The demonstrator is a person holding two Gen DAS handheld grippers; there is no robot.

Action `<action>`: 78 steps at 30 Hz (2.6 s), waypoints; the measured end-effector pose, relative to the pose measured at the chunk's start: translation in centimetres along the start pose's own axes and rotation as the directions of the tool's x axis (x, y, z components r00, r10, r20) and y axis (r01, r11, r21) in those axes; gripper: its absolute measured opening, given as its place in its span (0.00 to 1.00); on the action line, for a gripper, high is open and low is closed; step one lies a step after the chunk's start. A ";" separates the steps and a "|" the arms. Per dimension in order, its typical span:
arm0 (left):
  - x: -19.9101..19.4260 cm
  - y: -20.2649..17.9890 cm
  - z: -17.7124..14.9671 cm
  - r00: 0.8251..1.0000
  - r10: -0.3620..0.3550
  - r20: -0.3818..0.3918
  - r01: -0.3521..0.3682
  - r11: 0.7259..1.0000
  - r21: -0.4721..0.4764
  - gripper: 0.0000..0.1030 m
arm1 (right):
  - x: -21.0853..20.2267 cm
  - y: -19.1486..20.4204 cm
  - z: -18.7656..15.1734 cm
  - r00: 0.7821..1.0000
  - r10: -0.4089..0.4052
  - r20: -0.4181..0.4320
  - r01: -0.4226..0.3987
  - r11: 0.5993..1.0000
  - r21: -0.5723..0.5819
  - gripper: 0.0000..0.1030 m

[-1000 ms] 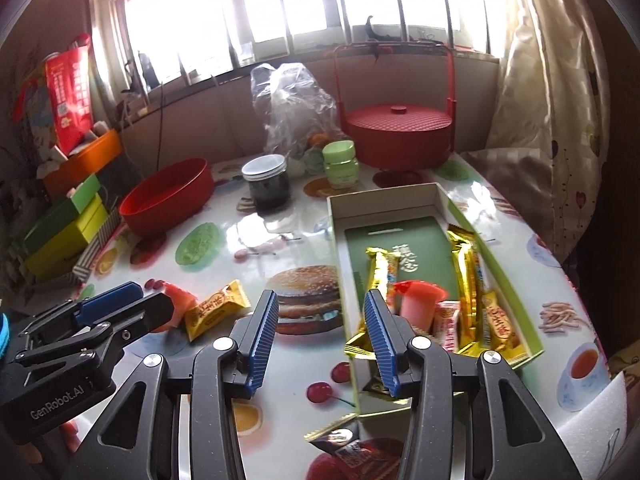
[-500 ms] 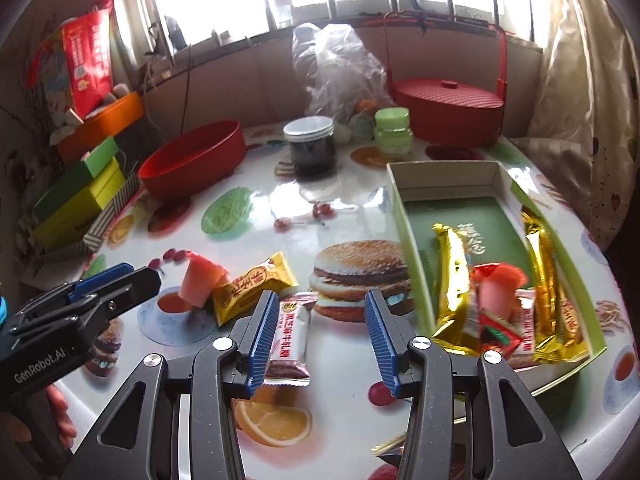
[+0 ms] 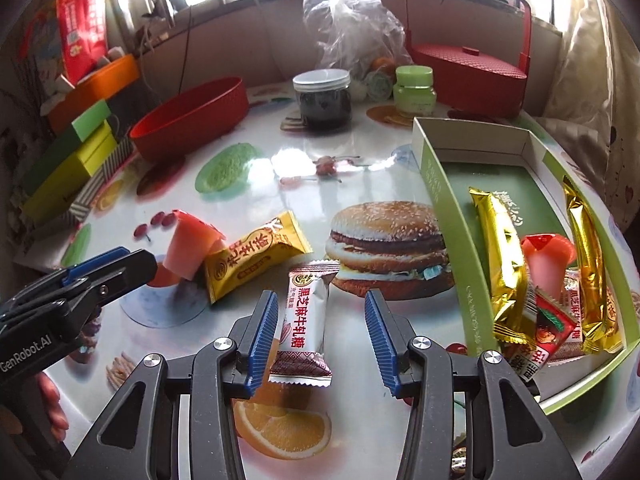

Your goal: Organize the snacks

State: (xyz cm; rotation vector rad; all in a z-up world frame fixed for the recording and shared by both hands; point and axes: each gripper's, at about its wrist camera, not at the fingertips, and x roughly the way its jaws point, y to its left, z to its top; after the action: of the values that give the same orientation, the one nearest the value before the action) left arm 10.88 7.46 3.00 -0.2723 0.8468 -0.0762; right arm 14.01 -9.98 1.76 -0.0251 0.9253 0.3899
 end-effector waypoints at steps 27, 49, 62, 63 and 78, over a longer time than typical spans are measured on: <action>4.3 0.0 1.5 0.998 0.016 -0.063 -0.014 1.000 0.028 0.47 | 1.0 0.1 0.0 0.999 -0.040 -0.010 0.040 0.999 -0.017 0.35; 4.3 0.1 1.6 0.998 0.022 -0.053 -0.021 0.999 0.025 0.33 | 0.8 -0.1 -0.2 0.999 -0.046 -0.005 0.046 0.999 -0.010 0.22; 3.9 0.2 1.6 0.999 0.029 -0.043 -0.028 0.999 0.021 0.33 | 0.7 -0.2 -0.2 0.999 -0.042 -0.004 0.042 0.999 -0.010 0.18; 3.8 0.2 1.6 0.999 0.029 -0.042 -0.028 0.999 0.021 0.33 | 0.7 -0.2 -0.2 0.999 -0.040 -0.004 0.040 0.999 -0.009 0.18; 2.5 -0.3 1.4 0.999 0.042 -0.014 -0.042 0.998 0.037 0.33 | -0.3 -0.2 -0.3 0.999 -0.037 0.032 0.037 0.999 -0.001 0.18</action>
State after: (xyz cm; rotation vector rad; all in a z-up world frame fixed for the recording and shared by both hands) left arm 13.58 7.04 2.09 -0.2196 0.8649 -0.0548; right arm 13.68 -10.28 1.80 -0.0376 0.8913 0.3554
